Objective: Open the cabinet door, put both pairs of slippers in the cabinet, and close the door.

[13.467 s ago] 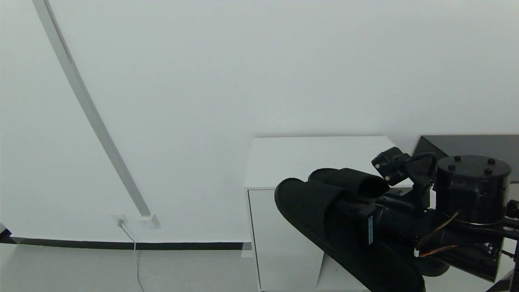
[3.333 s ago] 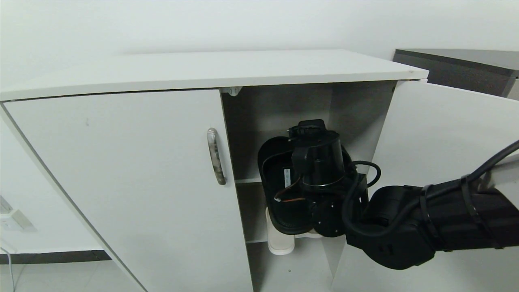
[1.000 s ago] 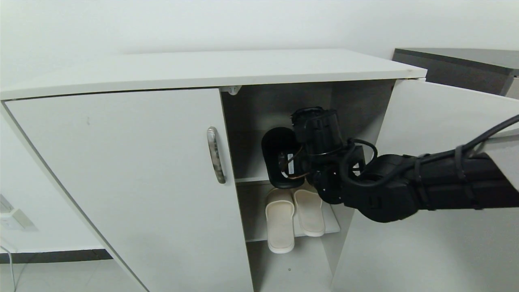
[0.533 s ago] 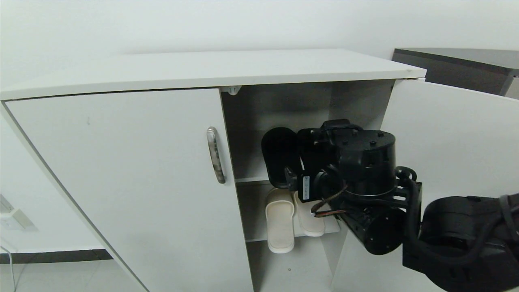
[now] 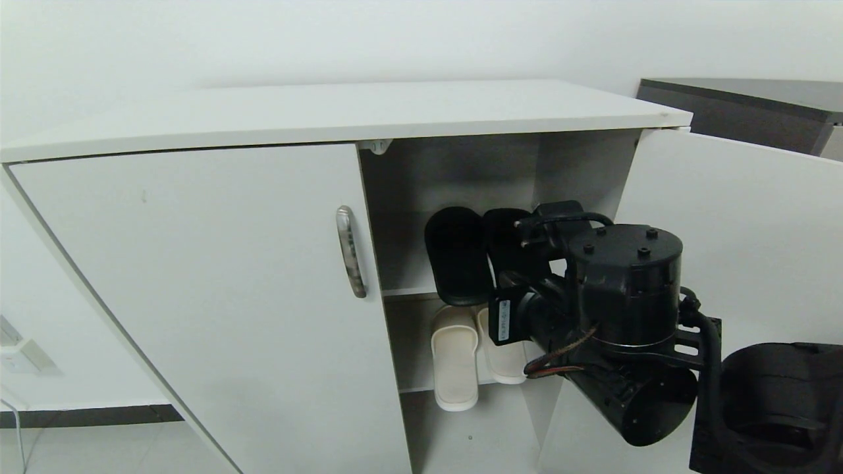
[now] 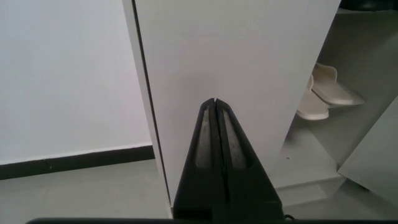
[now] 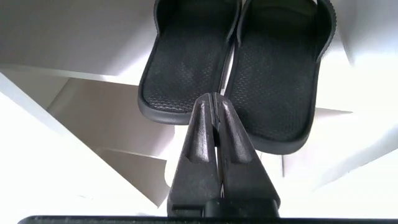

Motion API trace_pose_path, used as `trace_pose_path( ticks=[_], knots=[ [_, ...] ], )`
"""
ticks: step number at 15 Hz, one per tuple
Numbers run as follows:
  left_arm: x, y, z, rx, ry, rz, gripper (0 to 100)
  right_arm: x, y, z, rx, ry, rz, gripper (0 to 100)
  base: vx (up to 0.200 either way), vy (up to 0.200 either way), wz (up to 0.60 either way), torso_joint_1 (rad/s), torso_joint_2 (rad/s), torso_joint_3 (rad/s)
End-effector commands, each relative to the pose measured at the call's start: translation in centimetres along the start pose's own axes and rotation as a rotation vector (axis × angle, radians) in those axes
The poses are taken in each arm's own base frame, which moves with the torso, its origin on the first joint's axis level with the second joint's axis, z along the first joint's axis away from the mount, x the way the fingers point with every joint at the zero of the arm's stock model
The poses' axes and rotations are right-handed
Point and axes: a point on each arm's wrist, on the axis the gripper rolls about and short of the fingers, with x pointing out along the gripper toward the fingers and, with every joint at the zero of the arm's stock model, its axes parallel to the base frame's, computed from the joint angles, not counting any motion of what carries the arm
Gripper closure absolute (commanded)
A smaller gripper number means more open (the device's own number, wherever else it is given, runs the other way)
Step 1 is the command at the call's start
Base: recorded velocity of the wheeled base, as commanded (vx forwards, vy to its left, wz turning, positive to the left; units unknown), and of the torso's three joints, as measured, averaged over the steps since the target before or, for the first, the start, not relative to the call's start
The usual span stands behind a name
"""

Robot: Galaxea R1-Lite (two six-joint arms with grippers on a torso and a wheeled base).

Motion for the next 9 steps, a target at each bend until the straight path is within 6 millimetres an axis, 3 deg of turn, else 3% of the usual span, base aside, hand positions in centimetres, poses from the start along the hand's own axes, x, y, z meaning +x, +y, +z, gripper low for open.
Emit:
trace_pose_path(
  ticks=[1,7,9],
  knots=[
    [0.01,0.0,0.0,0.0,0.001,0.0,100,-0.02,0.01,-0.07,-0.001,0.002,0.0,100,0.0,0.0,0.0,0.0,0.0,0.0],
    [0.01,0.0,0.0,0.0,0.001,0.0,100,-0.02,0.29,-0.61,-0.013,0.016,0.007,100,0.0,0.0,0.0,0.0,0.0,0.0],
    [-0.01,0.0,-0.01,0.0,-0.001,0.0,100,-0.09,0.36,-0.66,-0.014,0.017,0.01,100,-0.2,0.0,0.0,0.0,0.0,0.005]
  ],
)
